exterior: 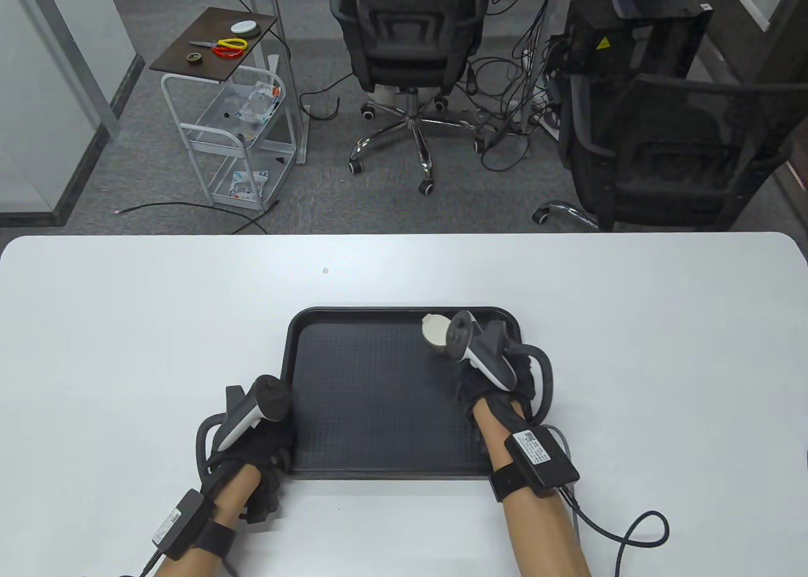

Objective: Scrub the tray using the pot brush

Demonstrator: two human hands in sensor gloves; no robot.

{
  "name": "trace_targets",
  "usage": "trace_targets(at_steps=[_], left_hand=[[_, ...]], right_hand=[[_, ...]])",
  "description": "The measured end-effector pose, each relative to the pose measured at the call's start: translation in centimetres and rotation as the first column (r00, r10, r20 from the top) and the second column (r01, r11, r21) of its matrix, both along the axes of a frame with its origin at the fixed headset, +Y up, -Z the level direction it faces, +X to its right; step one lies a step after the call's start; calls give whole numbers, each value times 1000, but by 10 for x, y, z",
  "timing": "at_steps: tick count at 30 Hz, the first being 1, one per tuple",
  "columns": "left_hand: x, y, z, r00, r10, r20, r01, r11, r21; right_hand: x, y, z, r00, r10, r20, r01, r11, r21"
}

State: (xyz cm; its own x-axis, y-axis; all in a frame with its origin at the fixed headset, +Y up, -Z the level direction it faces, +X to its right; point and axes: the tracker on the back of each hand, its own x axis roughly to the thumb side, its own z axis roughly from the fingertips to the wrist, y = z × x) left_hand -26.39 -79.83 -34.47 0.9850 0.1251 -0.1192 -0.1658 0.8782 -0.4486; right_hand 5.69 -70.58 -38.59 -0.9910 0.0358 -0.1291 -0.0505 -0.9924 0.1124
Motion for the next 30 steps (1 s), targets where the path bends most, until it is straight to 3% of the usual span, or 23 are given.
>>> trace_targets(at_steps=[8, 16, 22, 30], left_hand=[[0, 0, 0, 1000, 1, 0, -1, 1000, 0], [0, 0, 0, 1000, 1, 1, -1, 1000, 0], [0, 0, 0, 1000, 1, 1, -1, 1000, 0], [0, 0, 0, 1000, 0, 1, 0, 1000, -1]], right_hand=[[-104, -13, 16, 971, -79, -225, 76, 997, -22], [-140, -36, 25, 951, -80, -300, 68, 996, -51], [-111, -41, 26, 961, -75, -267, 62, 997, -55], [-8, -37, 25, 994, -65, -92, 58, 995, -78]])
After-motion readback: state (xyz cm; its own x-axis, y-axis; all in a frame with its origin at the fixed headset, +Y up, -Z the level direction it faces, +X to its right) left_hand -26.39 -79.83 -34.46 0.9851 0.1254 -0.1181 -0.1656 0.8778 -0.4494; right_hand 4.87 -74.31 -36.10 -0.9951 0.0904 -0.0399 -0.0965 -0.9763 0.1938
